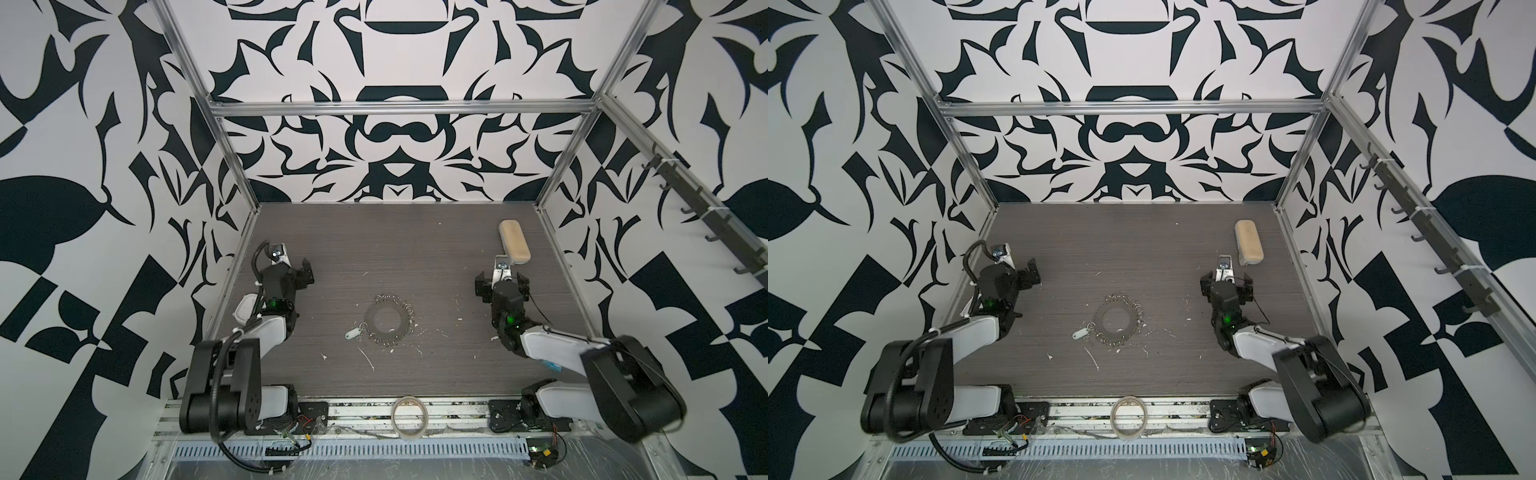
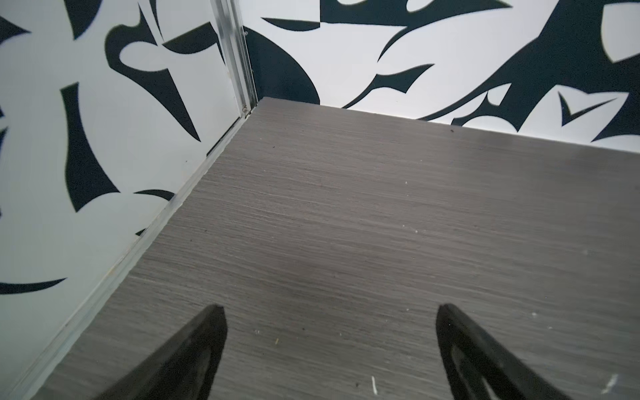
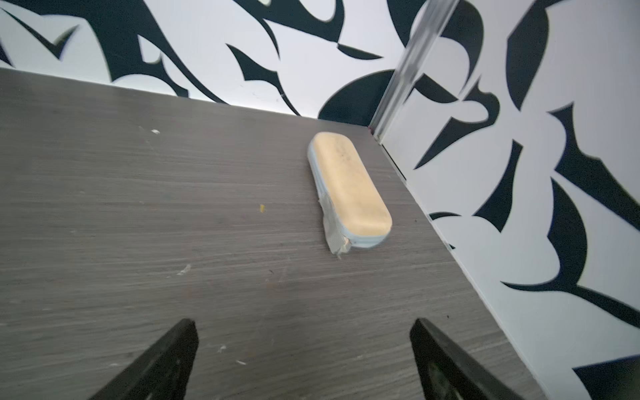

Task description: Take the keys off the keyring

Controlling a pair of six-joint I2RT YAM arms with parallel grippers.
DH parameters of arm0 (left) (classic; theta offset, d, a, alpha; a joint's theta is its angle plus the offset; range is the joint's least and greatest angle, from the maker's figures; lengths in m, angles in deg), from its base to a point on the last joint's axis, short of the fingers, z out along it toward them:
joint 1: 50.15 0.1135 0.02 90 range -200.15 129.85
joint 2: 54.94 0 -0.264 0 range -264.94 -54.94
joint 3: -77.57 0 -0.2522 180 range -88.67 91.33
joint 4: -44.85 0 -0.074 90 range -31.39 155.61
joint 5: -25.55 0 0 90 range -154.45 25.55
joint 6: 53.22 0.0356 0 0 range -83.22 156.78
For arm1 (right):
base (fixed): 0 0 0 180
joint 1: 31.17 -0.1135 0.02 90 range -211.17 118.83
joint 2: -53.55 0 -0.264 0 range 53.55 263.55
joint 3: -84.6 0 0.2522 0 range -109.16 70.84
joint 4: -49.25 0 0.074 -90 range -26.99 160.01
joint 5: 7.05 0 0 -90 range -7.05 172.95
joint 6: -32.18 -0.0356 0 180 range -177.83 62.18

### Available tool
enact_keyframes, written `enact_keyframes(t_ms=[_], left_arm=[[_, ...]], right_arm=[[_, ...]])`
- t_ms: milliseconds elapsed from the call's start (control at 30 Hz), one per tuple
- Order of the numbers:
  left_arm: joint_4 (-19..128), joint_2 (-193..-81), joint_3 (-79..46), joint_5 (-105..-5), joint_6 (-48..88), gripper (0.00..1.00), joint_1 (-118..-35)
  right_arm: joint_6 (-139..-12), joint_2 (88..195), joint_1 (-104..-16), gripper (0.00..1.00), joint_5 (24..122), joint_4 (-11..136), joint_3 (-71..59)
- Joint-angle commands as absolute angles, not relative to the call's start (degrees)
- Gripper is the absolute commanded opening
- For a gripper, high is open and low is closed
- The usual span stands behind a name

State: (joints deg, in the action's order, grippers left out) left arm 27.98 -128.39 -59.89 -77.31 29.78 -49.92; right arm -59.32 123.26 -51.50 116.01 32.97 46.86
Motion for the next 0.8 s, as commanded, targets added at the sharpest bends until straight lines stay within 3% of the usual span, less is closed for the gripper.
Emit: enact_keyframes(t_ms=[0, 67, 167, 367, 533, 767], left_arm=[[51.6, -123.2, -52.0, -75.4, 21.0, 0.99, -50.1], [59.5, -122.1, -49.3, -69.3, 16.9, 0.99, -50.6], [66.5, -121.0, -48.4, -61.2, 11.5, 1.00, -52.6], [71.0, -117.0, -52.6, -54.5, 5.4, 0.99, -59.4], [70.7, -114.8, -56.3, -52.8, 0.5, 1.00, -62.2], [68.5, -117.1, -58.2, -48.4, -2.2, 1.00, -64.8]], right_arm=[[-74.6, 117.4, -52.5, 1.00, 115.8, 69.3, 34.2], [-84.0, 115.9, -53.2, 1.00, 108.1, 79.6, 29.7], [-93.6, 116.1, -55.9, 1.00, 97.0, 83.9, 28.2], [-108.0, 121.7, -63.2, 1.00, 78.7, 74.5, 31.6], [-113.6, 126.9, -70.9, 1.00, 76.5, 65.5, 33.9], [-119.7, 138.9, -74.6, 1.00, 70.7, 52.4, 33.2]])
